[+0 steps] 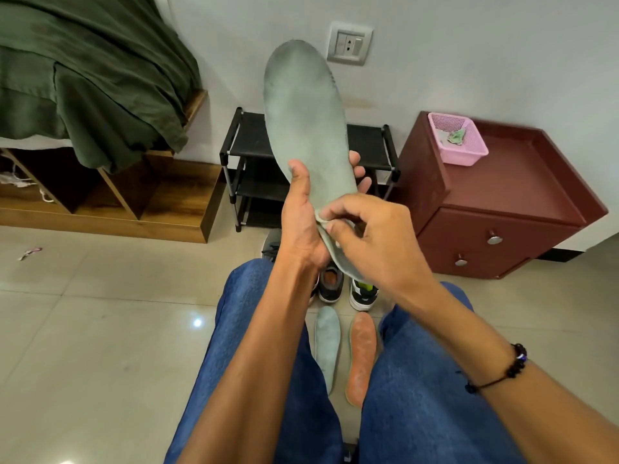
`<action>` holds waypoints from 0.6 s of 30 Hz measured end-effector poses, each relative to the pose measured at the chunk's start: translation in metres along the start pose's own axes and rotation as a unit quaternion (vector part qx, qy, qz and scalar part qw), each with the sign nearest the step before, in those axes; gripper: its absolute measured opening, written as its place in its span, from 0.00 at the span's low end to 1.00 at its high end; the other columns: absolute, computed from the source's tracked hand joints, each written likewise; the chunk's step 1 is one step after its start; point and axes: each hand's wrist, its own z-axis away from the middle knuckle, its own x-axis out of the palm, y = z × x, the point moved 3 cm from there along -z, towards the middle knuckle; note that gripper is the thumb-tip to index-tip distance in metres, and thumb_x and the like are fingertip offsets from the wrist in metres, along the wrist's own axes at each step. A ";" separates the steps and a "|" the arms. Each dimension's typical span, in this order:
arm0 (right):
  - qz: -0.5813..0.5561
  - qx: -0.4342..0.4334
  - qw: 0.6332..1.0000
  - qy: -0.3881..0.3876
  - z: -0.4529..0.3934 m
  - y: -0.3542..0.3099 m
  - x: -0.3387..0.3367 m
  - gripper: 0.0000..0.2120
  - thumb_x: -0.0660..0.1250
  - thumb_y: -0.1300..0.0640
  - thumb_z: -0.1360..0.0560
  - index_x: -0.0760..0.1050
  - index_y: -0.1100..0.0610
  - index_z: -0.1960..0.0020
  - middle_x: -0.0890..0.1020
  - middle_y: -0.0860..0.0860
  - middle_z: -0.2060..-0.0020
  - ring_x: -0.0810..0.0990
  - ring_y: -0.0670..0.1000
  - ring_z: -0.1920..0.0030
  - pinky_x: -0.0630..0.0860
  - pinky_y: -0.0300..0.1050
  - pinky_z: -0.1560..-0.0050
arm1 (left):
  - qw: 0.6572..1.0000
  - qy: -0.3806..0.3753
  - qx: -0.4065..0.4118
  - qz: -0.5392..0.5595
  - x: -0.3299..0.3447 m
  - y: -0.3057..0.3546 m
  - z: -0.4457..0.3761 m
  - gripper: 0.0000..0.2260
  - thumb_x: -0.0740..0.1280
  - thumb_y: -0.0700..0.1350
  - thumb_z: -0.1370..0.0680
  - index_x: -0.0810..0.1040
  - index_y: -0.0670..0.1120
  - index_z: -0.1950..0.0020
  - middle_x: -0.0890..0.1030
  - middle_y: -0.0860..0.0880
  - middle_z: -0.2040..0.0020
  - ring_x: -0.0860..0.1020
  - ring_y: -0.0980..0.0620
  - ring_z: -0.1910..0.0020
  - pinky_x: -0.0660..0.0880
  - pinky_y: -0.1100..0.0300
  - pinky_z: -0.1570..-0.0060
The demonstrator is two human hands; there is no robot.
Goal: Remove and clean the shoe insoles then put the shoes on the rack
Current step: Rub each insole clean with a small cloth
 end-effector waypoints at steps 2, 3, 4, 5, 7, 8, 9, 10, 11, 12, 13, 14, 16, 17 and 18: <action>-0.075 0.066 0.994 -0.048 -0.004 0.005 -0.008 0.08 0.69 0.67 0.30 0.82 0.55 0.57 0.81 0.43 0.64 0.78 0.39 0.61 0.74 0.32 0.55 | 1.000 -0.017 -0.015 0.004 0.000 0.001 0.000 0.33 0.47 0.63 0.20 0.82 0.41 0.52 0.81 0.45 0.57 0.81 0.51 0.59 0.77 0.55 0.46; -0.081 0.074 0.993 -0.042 -0.008 0.009 -0.015 0.09 0.69 0.67 0.30 0.82 0.54 0.57 0.81 0.43 0.64 0.78 0.38 0.61 0.74 0.33 0.54 | 0.999 -0.029 -0.030 0.004 0.001 0.000 0.000 0.33 0.46 0.64 0.21 0.81 0.40 0.51 0.81 0.45 0.58 0.81 0.50 0.60 0.78 0.55 0.50; -0.068 0.064 0.996 -0.016 -0.012 0.012 -0.022 0.09 0.69 0.67 0.30 0.82 0.55 0.56 0.81 0.44 0.63 0.78 0.37 0.60 0.74 0.33 0.53 | 0.998 -0.040 -0.039 -0.001 0.002 0.001 0.000 0.33 0.45 0.66 0.22 0.78 0.40 0.49 0.80 0.44 0.58 0.81 0.49 0.59 0.78 0.55 0.52; -0.039 0.041 0.998 0.021 -0.017 0.014 -0.029 0.09 0.68 0.68 0.30 0.82 0.56 0.56 0.81 0.45 0.62 0.77 0.37 0.59 0.73 0.31 0.53 | 0.998 -0.045 -0.041 -0.008 0.003 0.001 0.000 0.34 0.44 0.66 0.23 0.76 0.41 0.46 0.80 0.44 0.57 0.80 0.49 0.58 0.79 0.55 0.53; 0.040 -0.027 0.996 0.076 -0.024 0.016 -0.035 0.07 0.67 0.68 0.30 0.81 0.59 0.56 0.80 0.48 0.61 0.77 0.39 0.58 0.71 0.29 0.54 | 0.998 -0.047 -0.033 -0.014 0.003 0.002 -0.001 0.34 0.43 0.66 0.22 0.75 0.40 0.44 0.80 0.44 0.56 0.80 0.48 0.55 0.78 0.54 0.51; 0.081 -0.058 0.992 0.083 -0.025 0.016 -0.033 0.06 0.67 0.68 0.30 0.81 0.61 0.56 0.80 0.50 0.60 0.78 0.42 0.57 0.72 0.31 0.53 | 0.998 -0.049 -0.028 -0.009 0.004 0.003 0.000 0.34 0.43 0.65 0.22 0.75 0.40 0.44 0.80 0.44 0.56 0.80 0.48 0.54 0.78 0.54 0.50; 0.115 -0.082 0.987 0.082 -0.026 0.017 -0.029 0.06 0.66 0.68 0.30 0.80 0.62 0.56 0.81 0.52 0.60 0.79 0.47 0.57 0.74 0.37 0.53 | 0.999 -0.049 -0.024 -0.004 0.005 0.003 0.000 0.34 0.44 0.65 0.21 0.76 0.39 0.45 0.81 0.43 0.56 0.80 0.48 0.54 0.79 0.55 0.50; 0.140 -0.091 0.983 0.078 -0.025 0.018 -0.024 0.05 0.65 0.67 0.29 0.79 0.62 0.56 0.81 0.54 0.60 0.79 0.52 0.58 0.75 0.44 0.54 | 0.999 -0.047 -0.020 0.004 0.006 0.003 0.001 0.34 0.44 0.64 0.21 0.77 0.38 0.46 0.82 0.43 0.56 0.81 0.49 0.55 0.79 0.55 0.51; 0.160 -0.089 0.980 0.080 -0.025 0.019 -0.019 0.05 0.64 0.67 0.29 0.79 0.62 0.57 0.81 0.55 0.61 0.79 0.55 0.58 0.76 0.48 0.56 | 0.999 -0.043 -0.016 0.012 0.007 0.003 0.000 0.34 0.45 0.63 0.20 0.79 0.38 0.48 0.82 0.44 0.56 0.81 0.49 0.55 0.79 0.56 0.51; 0.175 -0.082 0.977 0.086 -0.023 0.018 -0.014 0.05 0.63 0.66 0.29 0.78 0.62 0.57 0.80 0.55 0.61 0.79 0.56 0.60 0.75 0.49 0.58 | 0.999 -0.036 -0.012 0.018 0.006 0.002 -0.001 0.33 0.45 0.63 0.20 0.79 0.39 0.48 0.82 0.44 0.56 0.81 0.50 0.56 0.79 0.56 0.52; 0.185 -0.079 0.975 0.093 -0.020 0.016 -0.009 0.06 0.63 0.66 0.30 0.78 0.62 0.58 0.80 0.55 0.62 0.78 0.57 0.61 0.75 0.49 0.60 | 0.999 -0.030 -0.009 0.023 0.006 0.001 -0.002 0.32 0.45 0.63 0.20 0.78 0.39 0.48 0.82 0.44 0.56 0.80 0.50 0.56 0.79 0.57 0.52; 0.188 -0.081 0.974 0.097 -0.016 0.011 -0.005 0.06 0.63 0.66 0.31 0.78 0.61 0.59 0.81 0.55 0.63 0.79 0.58 0.62 0.75 0.49 0.60 | 0.999 -0.026 -0.006 0.022 0.005 0.000 -0.003 0.31 0.45 0.63 0.20 0.77 0.40 0.47 0.81 0.45 0.56 0.79 0.50 0.56 0.79 0.56 0.52; 0.154 -0.079 0.981 0.088 -0.006 0.000 0.002 0.06 0.63 0.67 0.32 0.79 0.61 0.60 0.82 0.53 0.64 0.80 0.55 0.62 0.77 0.48 0.59 | 1.000 -0.026 -0.005 0.011 0.002 -0.003 -0.002 0.31 0.45 0.64 0.21 0.75 0.40 0.46 0.81 0.46 0.56 0.79 0.51 0.58 0.75 0.52 0.46; 0.112 -0.057 0.989 0.072 0.000 -0.005 0.003 0.07 0.64 0.67 0.32 0.79 0.60 0.60 0.82 0.51 0.64 0.80 0.52 0.62 0.77 0.47 0.58 | 1.000 -0.028 -0.004 0.009 0.001 -0.003 -0.002 0.31 0.45 0.64 0.21 0.76 0.41 0.47 0.81 0.47 0.57 0.79 0.52 0.58 0.72 0.50 0.42; 0.056 -0.017 0.997 0.044 0.002 -0.007 0.003 0.07 0.65 0.67 0.31 0.79 0.58 0.60 0.82 0.48 0.64 0.80 0.47 0.62 0.77 0.45 0.57 | 1.000 -0.029 -0.002 0.012 -0.001 -0.003 -0.003 0.31 0.45 0.64 0.21 0.77 0.41 0.48 0.81 0.48 0.57 0.79 0.53 0.59 0.70 0.49 0.40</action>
